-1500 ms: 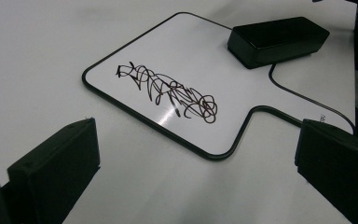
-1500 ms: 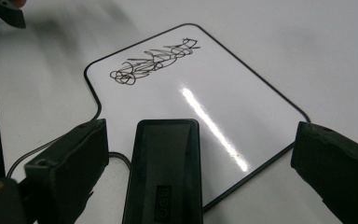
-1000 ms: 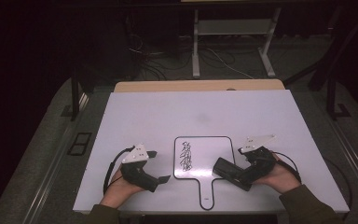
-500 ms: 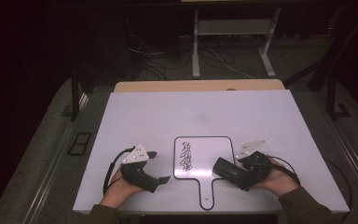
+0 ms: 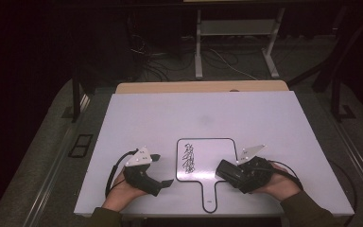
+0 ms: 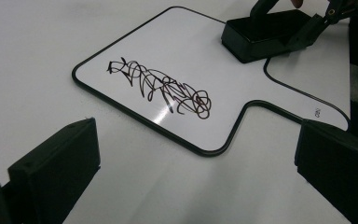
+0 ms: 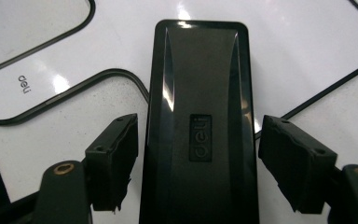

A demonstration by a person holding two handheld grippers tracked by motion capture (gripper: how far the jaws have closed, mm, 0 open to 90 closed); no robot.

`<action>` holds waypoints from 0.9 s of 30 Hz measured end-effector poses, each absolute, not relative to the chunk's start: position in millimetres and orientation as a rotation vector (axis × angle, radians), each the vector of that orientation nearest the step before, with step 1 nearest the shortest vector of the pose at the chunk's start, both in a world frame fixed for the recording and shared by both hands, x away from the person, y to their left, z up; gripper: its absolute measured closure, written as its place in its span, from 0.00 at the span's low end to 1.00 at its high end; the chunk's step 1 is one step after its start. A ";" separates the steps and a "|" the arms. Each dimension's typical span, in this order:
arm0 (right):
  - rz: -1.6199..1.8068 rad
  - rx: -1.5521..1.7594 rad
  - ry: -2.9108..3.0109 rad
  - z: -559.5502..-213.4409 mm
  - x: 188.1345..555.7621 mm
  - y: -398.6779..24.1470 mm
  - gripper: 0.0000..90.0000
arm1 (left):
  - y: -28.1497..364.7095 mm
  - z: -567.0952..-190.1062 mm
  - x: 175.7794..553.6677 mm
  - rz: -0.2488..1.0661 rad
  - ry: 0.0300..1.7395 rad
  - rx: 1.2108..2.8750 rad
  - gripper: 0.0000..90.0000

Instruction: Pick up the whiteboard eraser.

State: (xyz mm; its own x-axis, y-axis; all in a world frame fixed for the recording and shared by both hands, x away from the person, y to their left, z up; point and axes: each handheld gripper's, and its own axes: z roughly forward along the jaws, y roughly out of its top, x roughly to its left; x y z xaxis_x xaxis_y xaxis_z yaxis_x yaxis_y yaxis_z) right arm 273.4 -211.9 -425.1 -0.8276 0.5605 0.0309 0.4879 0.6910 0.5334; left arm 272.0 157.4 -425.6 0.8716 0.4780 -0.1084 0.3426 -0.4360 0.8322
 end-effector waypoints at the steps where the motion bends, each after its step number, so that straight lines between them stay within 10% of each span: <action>1: 0.806 0.859 2.769 -425.5 273.3 -211.3 0.30 | 157.5 -425.5 272.0 0.175 0.596 2.067 0.00; 27: 0.731 0.836 2.762 -426.6 271.8 -204.4 0.42 | 157.5 -425.9 272.1 0.171 0.597 2.067 0.00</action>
State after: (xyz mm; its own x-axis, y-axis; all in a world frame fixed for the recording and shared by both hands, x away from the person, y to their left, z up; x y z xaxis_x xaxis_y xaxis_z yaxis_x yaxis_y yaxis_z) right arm 271.8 -204.4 -426.6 -0.8297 0.5580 -0.0154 0.4774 0.7237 0.4984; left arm 272.1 157.5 -425.9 0.8714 0.4776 -0.1126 0.3459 -0.4351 0.8313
